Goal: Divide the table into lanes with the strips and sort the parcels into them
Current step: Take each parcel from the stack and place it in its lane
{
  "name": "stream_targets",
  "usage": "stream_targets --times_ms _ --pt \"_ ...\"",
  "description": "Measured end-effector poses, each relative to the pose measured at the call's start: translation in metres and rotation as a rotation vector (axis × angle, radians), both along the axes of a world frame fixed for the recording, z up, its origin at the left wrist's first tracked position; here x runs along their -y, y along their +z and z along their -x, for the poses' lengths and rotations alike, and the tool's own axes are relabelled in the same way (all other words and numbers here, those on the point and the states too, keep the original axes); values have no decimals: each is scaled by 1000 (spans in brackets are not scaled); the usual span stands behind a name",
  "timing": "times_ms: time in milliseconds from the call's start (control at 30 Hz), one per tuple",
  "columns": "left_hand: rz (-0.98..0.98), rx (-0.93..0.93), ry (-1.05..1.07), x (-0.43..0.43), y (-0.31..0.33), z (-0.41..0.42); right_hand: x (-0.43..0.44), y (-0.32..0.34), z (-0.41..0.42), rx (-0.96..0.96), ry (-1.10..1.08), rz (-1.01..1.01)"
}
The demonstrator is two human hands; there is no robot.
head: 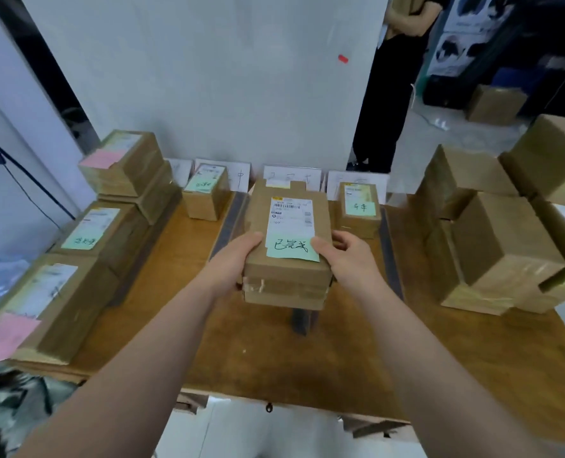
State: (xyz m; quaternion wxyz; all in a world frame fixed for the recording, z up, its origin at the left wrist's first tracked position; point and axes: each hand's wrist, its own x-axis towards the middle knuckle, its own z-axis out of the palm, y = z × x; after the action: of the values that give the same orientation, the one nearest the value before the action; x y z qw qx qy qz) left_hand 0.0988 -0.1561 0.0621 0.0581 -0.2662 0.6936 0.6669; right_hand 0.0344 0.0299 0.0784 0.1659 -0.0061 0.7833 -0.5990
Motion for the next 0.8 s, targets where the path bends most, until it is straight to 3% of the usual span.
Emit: stream_targets --times_ms 800 --pt "257 248 -76 32 -69 51 72 -101 52 266 107 -276"
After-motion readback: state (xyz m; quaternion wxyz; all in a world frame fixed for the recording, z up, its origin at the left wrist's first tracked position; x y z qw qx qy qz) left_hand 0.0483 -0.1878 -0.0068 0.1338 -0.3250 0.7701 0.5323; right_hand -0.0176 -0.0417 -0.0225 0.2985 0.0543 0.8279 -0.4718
